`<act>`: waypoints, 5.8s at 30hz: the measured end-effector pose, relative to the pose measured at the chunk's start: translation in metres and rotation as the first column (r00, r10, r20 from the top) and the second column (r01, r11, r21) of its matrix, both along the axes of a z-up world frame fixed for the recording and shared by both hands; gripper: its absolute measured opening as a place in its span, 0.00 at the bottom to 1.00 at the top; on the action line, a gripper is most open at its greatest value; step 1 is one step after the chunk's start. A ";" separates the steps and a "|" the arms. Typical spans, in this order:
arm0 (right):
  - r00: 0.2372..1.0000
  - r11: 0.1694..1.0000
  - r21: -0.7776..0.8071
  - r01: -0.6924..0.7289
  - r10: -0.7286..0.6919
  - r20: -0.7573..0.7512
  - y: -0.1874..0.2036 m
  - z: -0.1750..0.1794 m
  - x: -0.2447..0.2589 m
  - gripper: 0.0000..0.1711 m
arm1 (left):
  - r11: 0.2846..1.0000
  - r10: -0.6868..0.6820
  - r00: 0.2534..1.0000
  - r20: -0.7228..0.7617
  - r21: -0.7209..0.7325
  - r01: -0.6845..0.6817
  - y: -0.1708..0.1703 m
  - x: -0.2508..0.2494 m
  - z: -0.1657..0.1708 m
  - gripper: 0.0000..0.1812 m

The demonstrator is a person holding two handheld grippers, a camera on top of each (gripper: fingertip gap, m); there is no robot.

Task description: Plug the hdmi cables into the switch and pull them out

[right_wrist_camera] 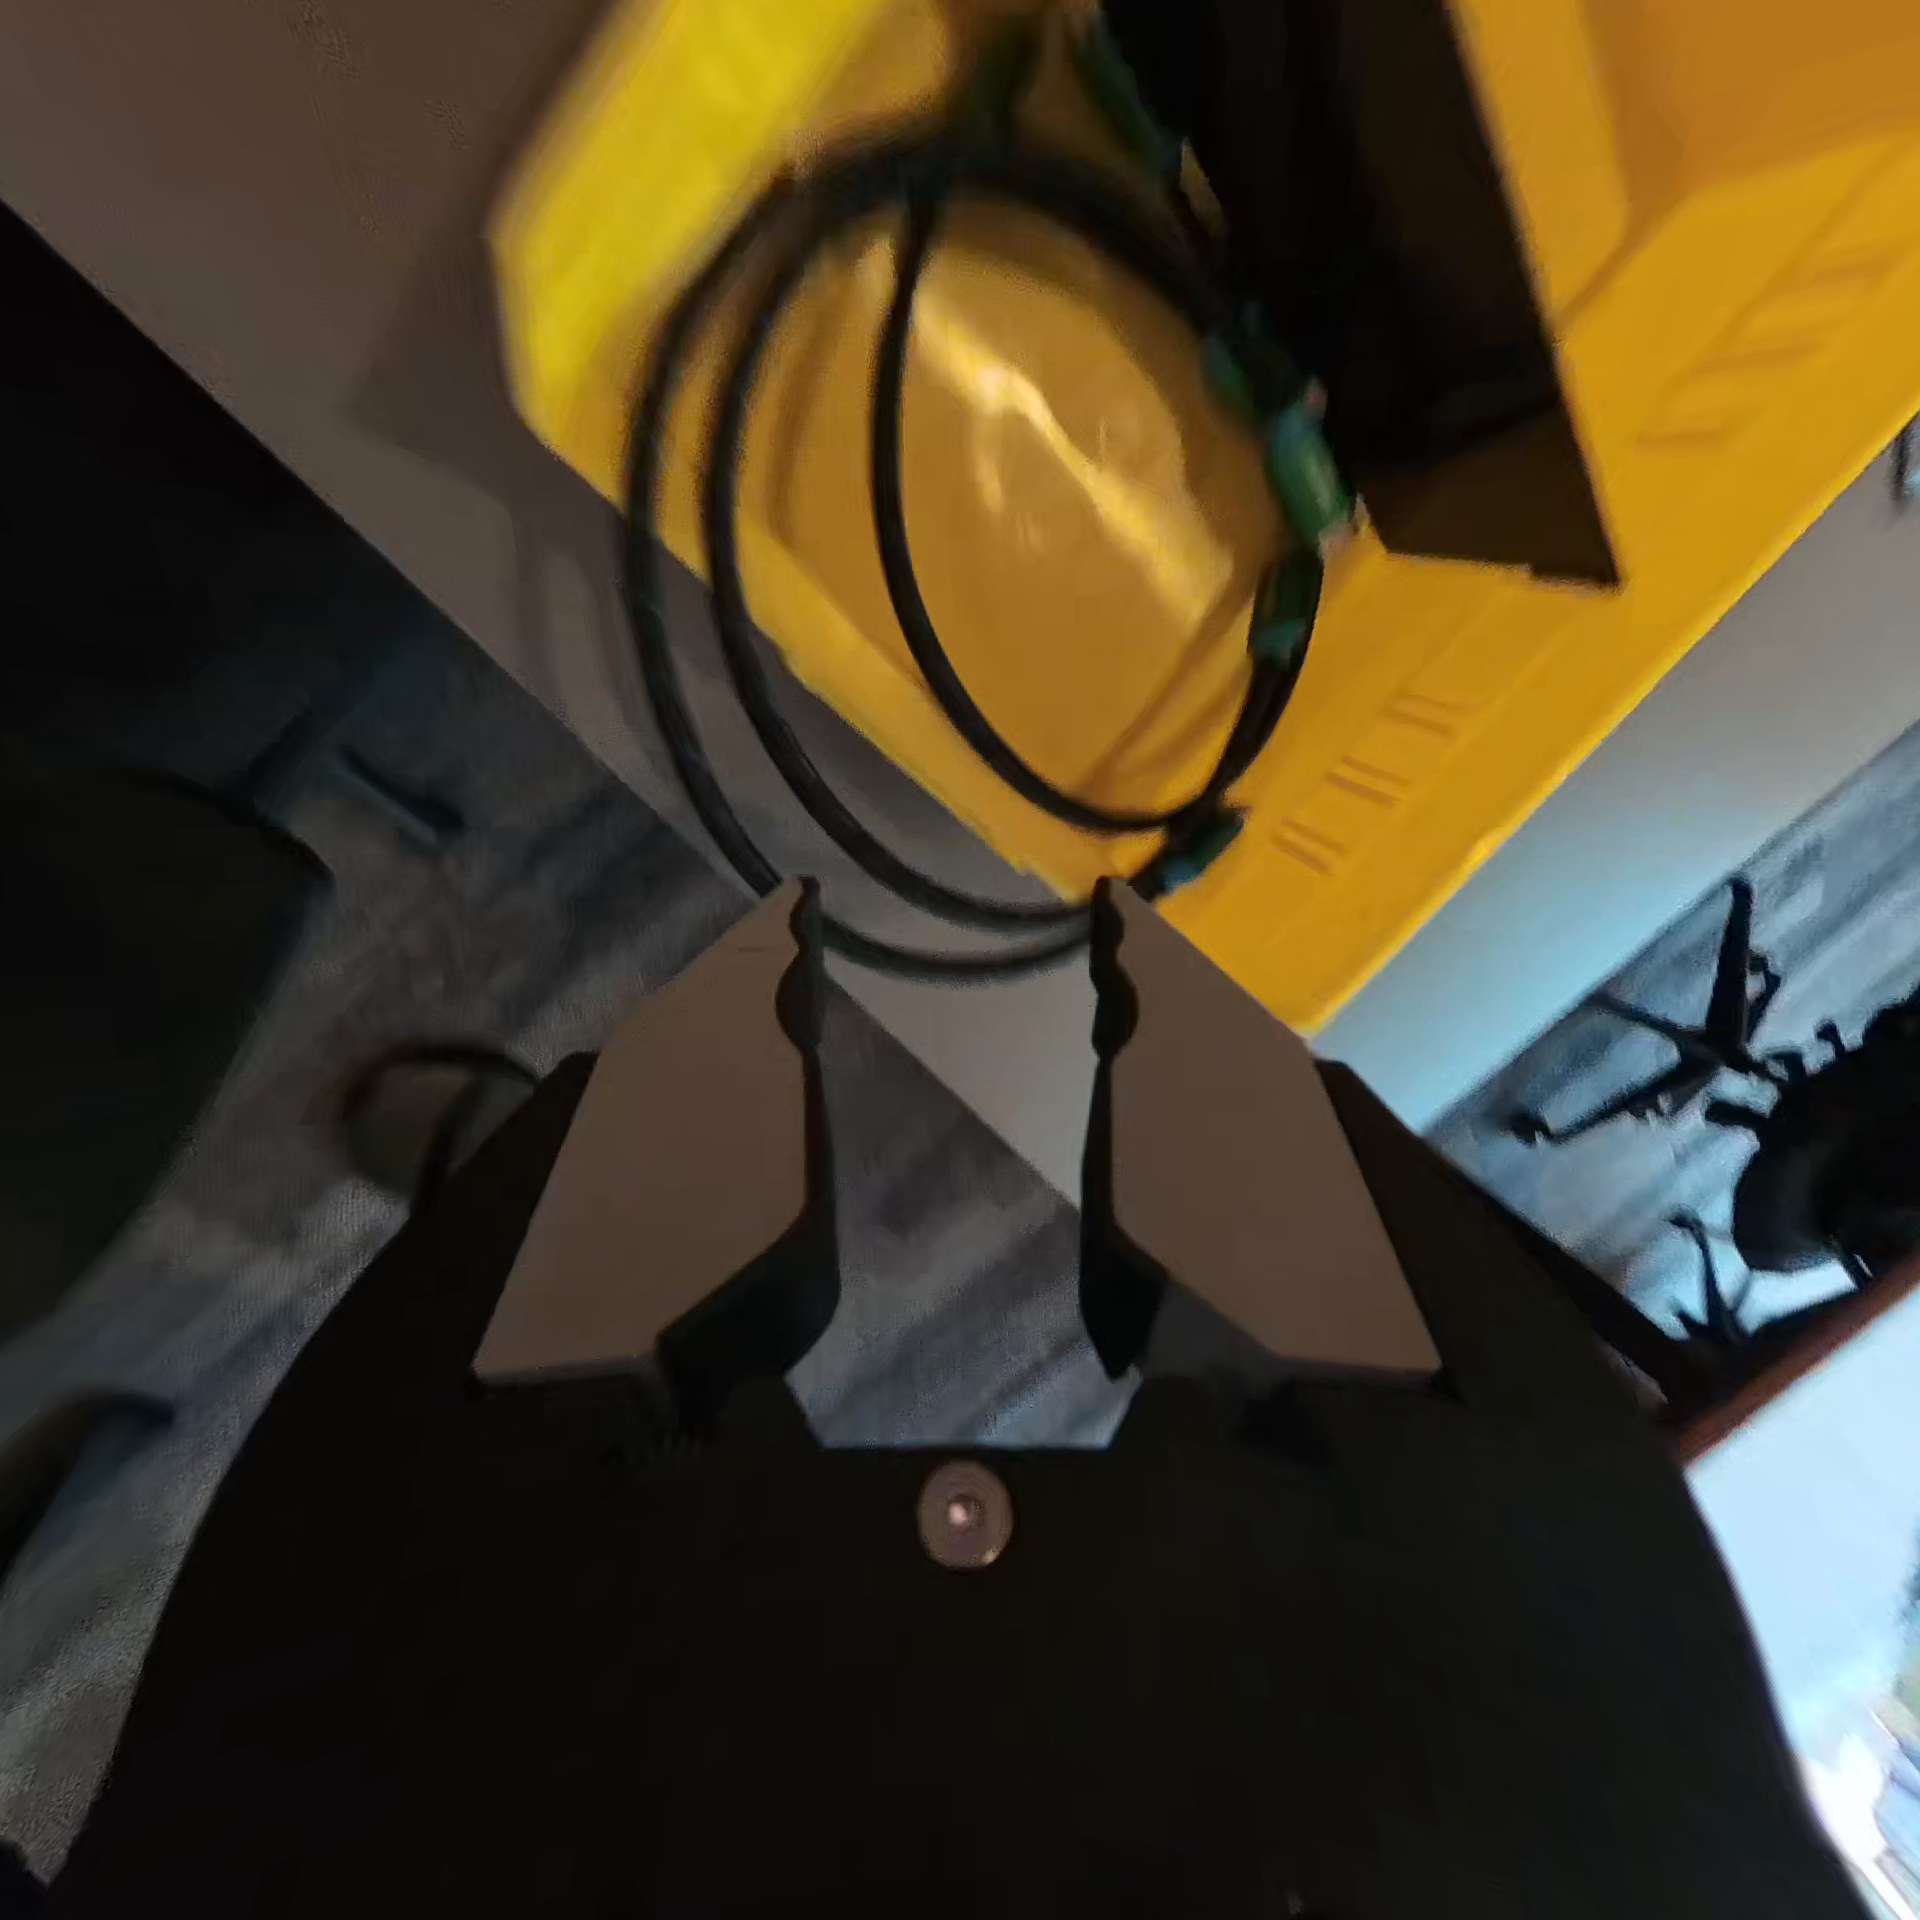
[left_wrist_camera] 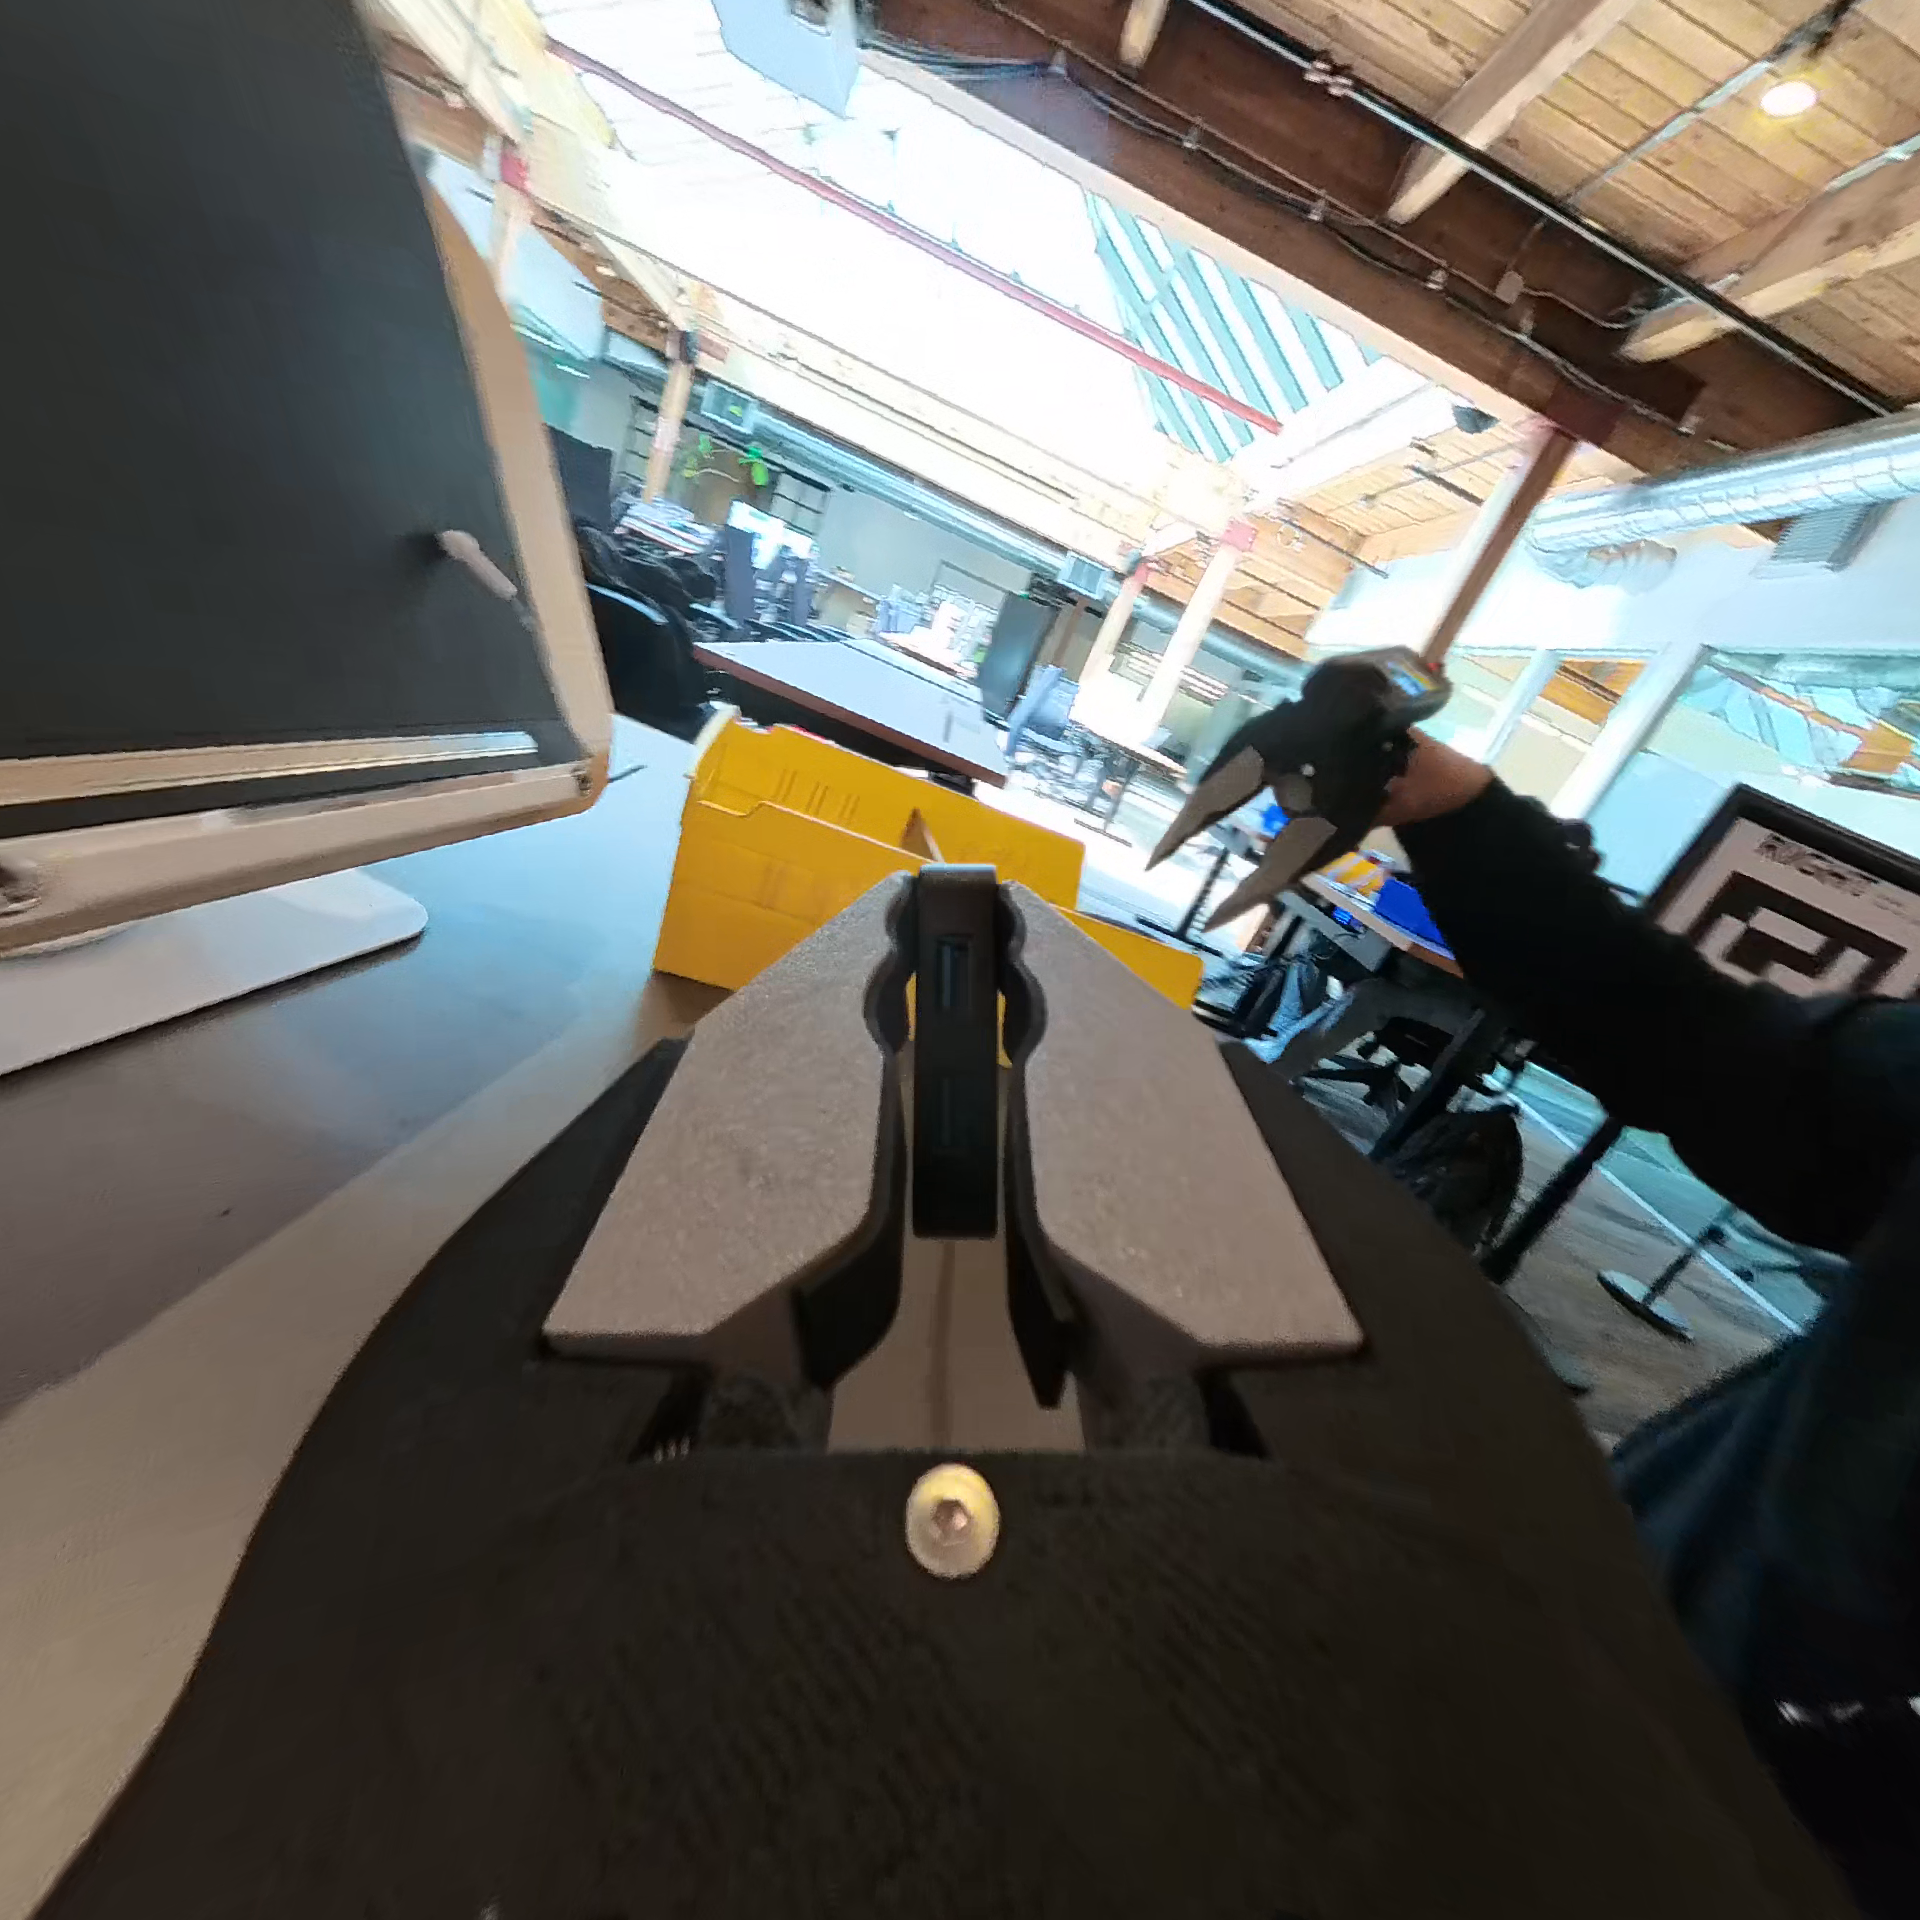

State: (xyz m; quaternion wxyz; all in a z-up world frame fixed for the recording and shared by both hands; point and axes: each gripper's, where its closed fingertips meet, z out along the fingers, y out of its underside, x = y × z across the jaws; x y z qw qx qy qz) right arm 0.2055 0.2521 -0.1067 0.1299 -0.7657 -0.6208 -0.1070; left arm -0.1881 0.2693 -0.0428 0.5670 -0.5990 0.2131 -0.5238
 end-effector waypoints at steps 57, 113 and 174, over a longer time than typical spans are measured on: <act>0.629 0.989 0.026 -0.143 0.111 -0.770 0.032 0.048 -0.377 0.16 | 0.994 0.109 0.976 -0.189 0.001 -0.111 0.016 0.023 -0.028 0.00; 0.814 0.975 0.033 0.219 -0.164 -0.557 0.190 0.069 -0.220 0.30 | 0.988 0.121 0.962 -0.243 -0.060 -0.139 0.024 0.022 -0.042 0.00; 0.376 0.999 0.038 0.014 0.030 -0.926 0.111 -0.036 -0.438 0.28 | 0.817 0.467 0.592 -0.657 0.064 -0.573 0.074 -0.049 -0.109 0.05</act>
